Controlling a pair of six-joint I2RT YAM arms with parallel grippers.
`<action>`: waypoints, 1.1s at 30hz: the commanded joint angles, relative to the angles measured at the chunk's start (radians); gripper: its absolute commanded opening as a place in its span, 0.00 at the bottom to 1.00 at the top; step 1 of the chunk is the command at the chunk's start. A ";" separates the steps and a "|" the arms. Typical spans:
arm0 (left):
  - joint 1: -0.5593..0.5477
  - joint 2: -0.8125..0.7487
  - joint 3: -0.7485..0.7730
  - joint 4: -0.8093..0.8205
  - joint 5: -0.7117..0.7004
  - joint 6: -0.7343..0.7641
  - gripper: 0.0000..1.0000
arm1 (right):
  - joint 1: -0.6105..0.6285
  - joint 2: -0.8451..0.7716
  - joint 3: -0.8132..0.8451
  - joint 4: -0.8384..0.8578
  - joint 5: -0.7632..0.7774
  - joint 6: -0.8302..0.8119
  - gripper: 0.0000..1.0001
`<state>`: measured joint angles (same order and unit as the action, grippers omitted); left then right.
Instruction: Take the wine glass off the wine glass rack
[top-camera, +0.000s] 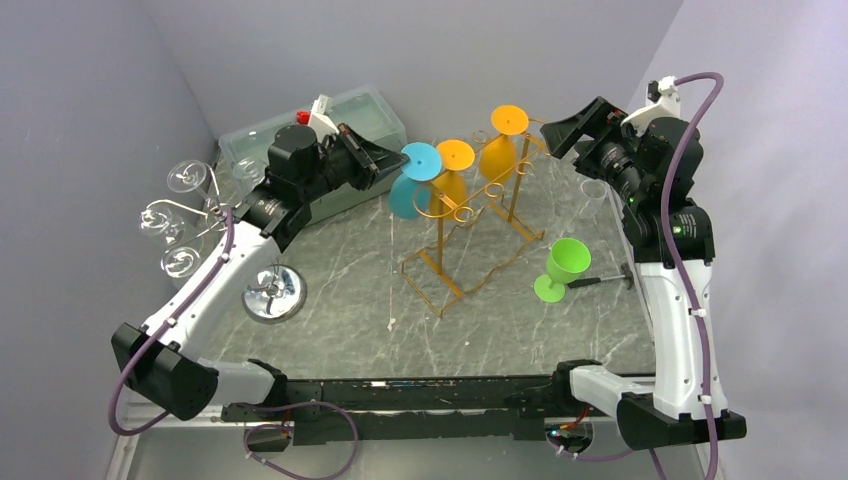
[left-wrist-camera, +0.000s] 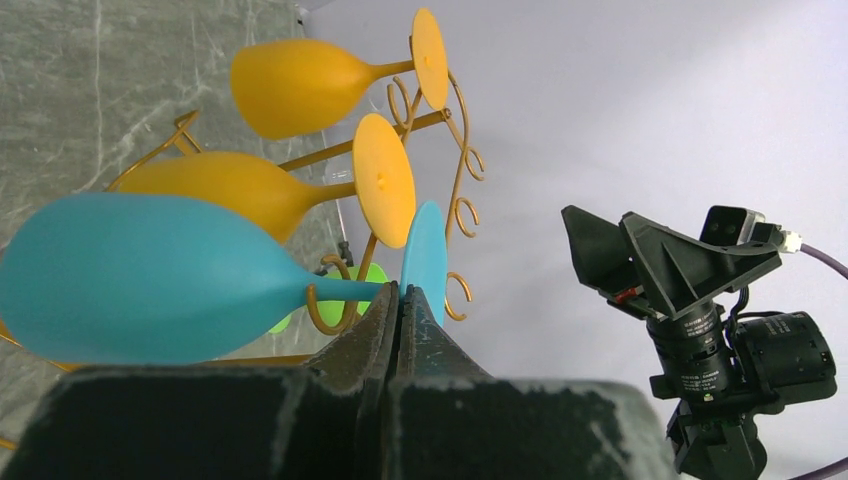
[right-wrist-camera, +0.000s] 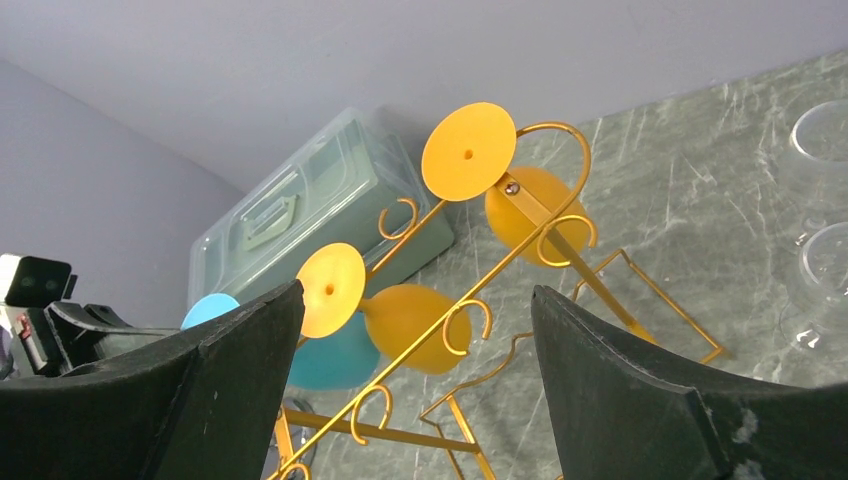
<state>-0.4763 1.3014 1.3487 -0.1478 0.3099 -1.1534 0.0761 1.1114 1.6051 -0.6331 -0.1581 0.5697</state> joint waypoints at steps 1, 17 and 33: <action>0.010 0.009 -0.011 0.091 0.014 -0.027 0.00 | 0.008 -0.012 0.010 0.052 0.014 0.006 0.86; 0.014 0.021 -0.023 0.100 -0.029 -0.034 0.00 | 0.017 -0.014 0.000 0.056 0.014 -0.002 0.86; 0.053 -0.003 0.078 0.026 -0.022 0.050 0.00 | 0.074 -0.006 0.015 0.081 -0.036 -0.040 0.87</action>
<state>-0.4271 1.3388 1.3476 -0.1318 0.2749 -1.1542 0.1349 1.1114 1.6047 -0.6239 -0.1631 0.5564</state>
